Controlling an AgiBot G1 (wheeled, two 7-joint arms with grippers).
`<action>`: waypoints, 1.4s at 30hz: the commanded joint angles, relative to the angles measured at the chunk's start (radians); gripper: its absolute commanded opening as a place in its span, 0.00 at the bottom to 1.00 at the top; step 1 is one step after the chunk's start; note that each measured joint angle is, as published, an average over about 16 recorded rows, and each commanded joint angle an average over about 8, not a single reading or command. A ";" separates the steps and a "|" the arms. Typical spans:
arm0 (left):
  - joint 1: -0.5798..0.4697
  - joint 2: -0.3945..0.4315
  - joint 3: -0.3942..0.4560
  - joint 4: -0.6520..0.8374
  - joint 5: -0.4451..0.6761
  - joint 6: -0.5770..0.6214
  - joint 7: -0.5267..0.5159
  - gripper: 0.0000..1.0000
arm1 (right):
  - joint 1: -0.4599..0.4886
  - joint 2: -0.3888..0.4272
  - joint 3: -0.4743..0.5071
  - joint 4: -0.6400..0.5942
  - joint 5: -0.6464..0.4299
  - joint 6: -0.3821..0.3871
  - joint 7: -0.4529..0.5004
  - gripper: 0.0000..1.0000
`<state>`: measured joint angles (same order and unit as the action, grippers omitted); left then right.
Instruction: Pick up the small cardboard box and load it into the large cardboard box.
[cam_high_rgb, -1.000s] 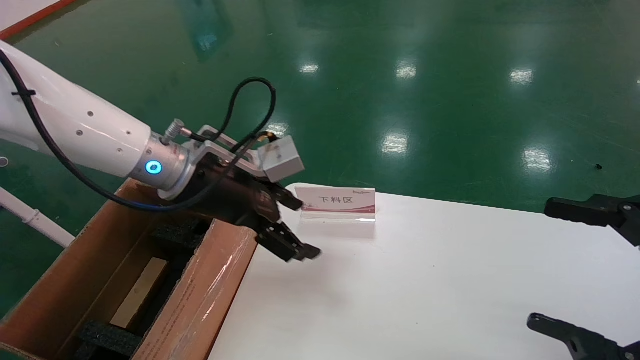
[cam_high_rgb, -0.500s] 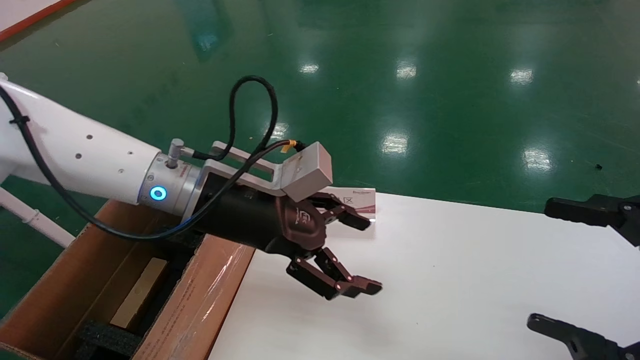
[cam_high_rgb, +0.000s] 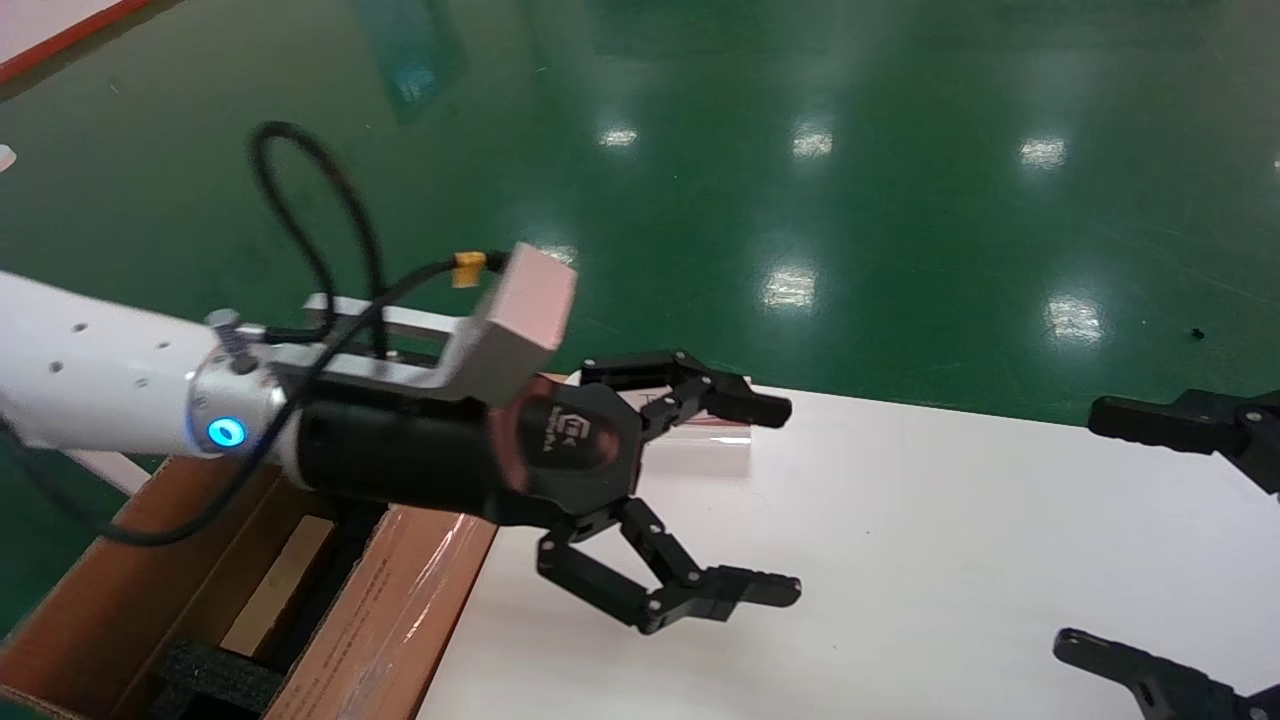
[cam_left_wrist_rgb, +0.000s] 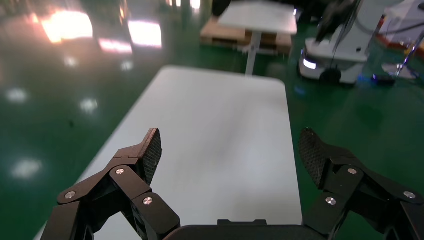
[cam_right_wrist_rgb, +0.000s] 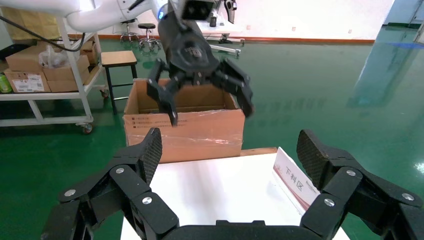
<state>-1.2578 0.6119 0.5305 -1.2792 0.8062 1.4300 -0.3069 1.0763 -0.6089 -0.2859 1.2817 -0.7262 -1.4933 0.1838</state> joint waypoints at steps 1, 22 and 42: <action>0.050 0.000 -0.068 -0.001 -0.020 0.018 0.032 1.00 | 0.000 0.000 0.001 0.000 0.000 0.000 0.000 1.00; 0.164 0.000 -0.224 -0.003 -0.065 0.057 0.108 1.00 | -0.001 -0.002 0.006 0.002 -0.004 -0.002 0.003 1.00; 0.172 0.000 -0.236 -0.004 -0.070 0.061 0.113 1.00 | -0.001 -0.002 0.006 0.002 -0.004 -0.002 0.003 1.00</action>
<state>-1.0853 0.6116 0.2946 -1.2833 0.7367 1.4908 -0.1939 1.0748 -0.6106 -0.2802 1.2836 -0.7298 -1.4950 0.1873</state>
